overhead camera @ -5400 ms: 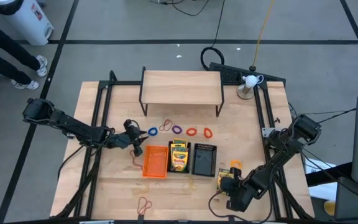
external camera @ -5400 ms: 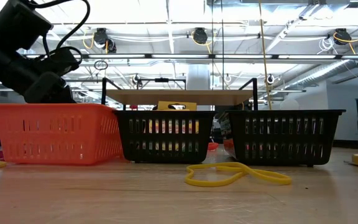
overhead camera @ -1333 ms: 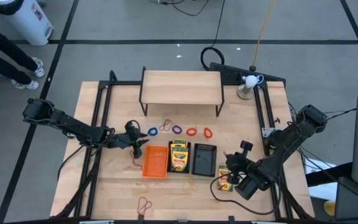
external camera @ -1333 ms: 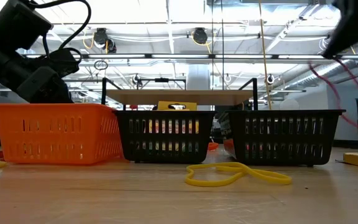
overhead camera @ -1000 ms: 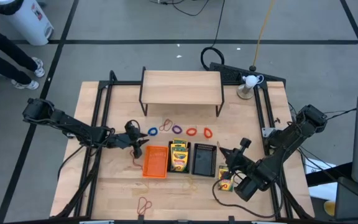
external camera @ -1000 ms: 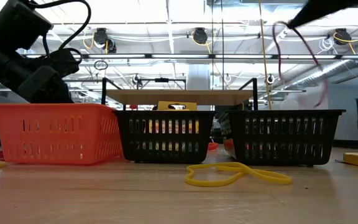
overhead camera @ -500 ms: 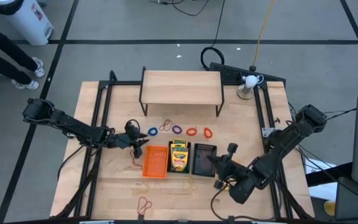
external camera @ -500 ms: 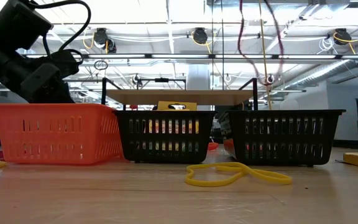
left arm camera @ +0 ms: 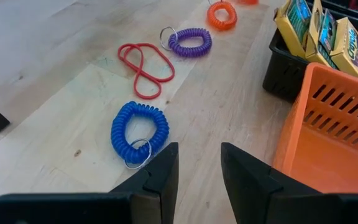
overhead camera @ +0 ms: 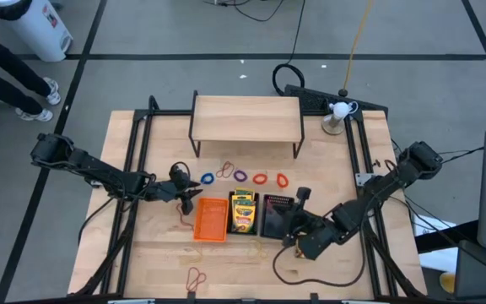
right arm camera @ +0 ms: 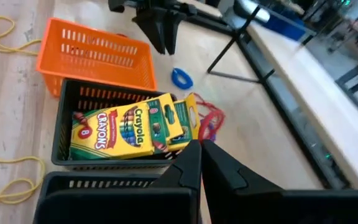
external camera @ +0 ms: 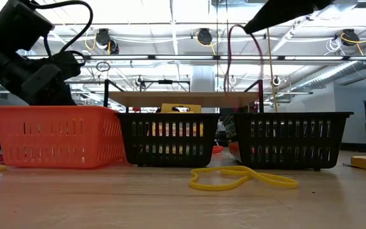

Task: Pick & Place Office Desk Supplies
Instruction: Put the red rubber band into the right black bin, then put the crayon box into the left black bin

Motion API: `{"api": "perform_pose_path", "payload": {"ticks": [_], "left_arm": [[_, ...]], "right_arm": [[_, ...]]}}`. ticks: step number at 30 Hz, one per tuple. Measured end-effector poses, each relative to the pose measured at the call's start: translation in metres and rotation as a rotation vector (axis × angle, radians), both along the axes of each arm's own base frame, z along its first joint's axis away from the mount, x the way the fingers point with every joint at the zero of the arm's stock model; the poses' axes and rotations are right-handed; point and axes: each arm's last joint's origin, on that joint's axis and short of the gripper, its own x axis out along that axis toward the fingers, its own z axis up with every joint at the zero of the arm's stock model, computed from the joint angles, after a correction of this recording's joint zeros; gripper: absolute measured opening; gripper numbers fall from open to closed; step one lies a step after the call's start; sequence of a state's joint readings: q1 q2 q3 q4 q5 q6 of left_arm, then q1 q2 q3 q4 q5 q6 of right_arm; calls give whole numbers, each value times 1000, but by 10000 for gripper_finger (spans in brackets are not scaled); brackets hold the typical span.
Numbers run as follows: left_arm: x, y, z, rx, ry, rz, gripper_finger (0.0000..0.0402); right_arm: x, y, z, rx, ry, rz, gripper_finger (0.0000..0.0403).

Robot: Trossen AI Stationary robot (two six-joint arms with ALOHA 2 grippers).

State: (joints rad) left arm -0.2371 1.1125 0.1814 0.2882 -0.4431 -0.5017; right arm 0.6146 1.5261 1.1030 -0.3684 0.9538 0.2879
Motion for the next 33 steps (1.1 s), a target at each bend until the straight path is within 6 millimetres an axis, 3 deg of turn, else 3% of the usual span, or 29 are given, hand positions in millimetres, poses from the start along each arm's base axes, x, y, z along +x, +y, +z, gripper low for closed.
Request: {"api": "perform_pose_path", "payload": {"ticks": [18, 23, 33], "left_arm": [[0, -2, 0, -27, 11, -52, 120], [0, -2, 0, -14, 12, -55, 120], [0, -2, 0, -16, 15, -69, 120]], "right_arm": [[3, -3, -4, 167, 60, 53, 7], [2, -2, -6, 205, 80, 69, 46], [2, -2, -6, 195, 80, 68, 159]]}}
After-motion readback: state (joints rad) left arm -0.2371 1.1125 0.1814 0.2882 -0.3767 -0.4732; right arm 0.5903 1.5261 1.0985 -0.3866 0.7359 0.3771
